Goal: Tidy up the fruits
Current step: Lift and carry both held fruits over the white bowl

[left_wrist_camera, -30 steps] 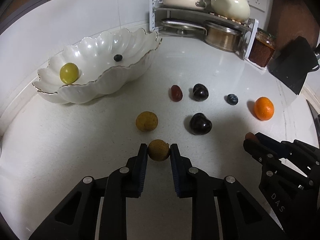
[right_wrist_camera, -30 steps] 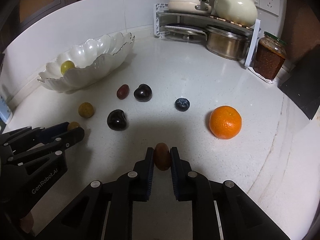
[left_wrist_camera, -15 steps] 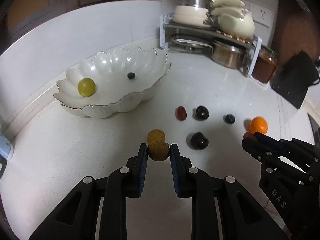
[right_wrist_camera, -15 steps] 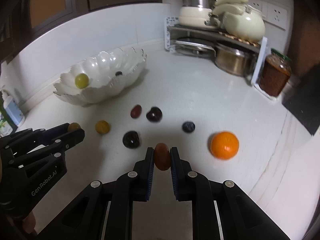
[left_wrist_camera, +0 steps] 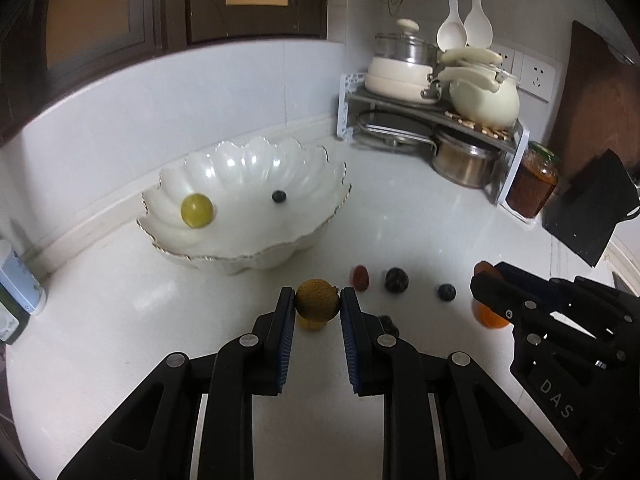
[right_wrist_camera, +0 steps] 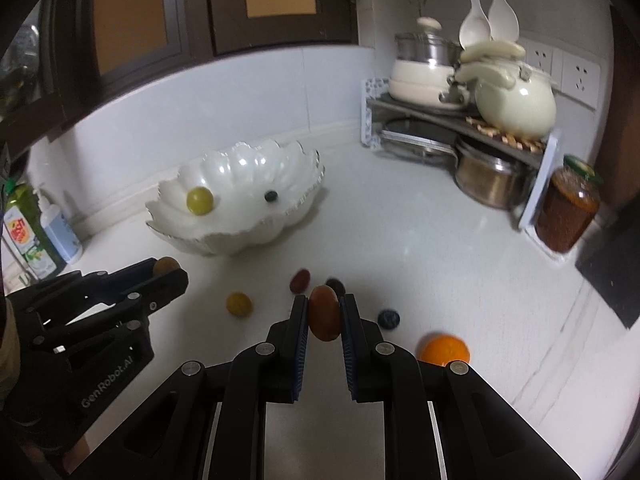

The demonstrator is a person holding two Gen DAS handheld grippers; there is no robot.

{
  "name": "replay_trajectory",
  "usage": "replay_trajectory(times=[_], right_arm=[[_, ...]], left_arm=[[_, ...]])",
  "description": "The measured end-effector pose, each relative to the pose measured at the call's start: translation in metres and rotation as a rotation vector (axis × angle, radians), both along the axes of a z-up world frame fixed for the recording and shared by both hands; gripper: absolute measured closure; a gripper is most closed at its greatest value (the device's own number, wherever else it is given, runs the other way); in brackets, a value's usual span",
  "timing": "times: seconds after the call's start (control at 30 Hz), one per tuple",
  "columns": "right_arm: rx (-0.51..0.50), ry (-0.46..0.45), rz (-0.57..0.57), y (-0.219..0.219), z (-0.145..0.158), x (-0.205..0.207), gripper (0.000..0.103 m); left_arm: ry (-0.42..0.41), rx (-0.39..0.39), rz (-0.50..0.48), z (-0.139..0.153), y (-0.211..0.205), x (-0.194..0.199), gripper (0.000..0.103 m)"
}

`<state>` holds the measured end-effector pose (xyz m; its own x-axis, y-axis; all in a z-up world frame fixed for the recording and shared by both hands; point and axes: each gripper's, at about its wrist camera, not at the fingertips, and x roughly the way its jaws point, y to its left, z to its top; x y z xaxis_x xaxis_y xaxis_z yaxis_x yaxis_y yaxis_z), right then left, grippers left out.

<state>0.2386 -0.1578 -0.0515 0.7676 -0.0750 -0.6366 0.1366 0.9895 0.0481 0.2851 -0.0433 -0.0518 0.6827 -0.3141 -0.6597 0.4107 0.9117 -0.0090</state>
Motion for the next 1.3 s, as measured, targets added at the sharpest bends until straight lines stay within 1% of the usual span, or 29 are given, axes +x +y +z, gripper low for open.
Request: replay_trajectory(times=[0.13,0.27,0.43,0.5,0.7,0.93,1.13,1.3], right_arm=[[0.008,-0.029,0.025,0.000,0.014,0.004,0.085],[0.003,-0.052,0.053,0.002,0.023,0.009,0.085],[-0.021,-0.083,0.080,0.009,0.035,0.019,0.085],[-0.029,-0.094,0.090,0.012,0.039,0.025,0.085],[-0.054,-0.104,0.116,0.020,0.046,0.046,0.085],[-0.027,-0.092,0.137,0.024,0.050,0.073,0.085],[0.005,-0.089,0.151,0.025,0.054,0.096,0.085],[-0.010,-0.089,0.153,0.028,0.058,0.115,0.085]], left_arm=[[-0.024,-0.005,0.022,0.010,0.000,0.000,0.080],[-0.081,-0.001,0.046,0.022,0.003,-0.001,0.080],[-0.114,-0.006,0.086,0.035,0.010,0.007,0.080],[-0.109,-0.016,0.094,0.039,0.014,0.011,0.080],[-0.103,0.001,0.129,0.044,0.022,0.026,0.080],[-0.124,0.009,0.166,0.055,0.030,0.045,0.080],[-0.094,-0.012,0.174,0.064,0.036,0.069,0.080],[-0.074,-0.018,0.179,0.069,0.039,0.088,0.080]])
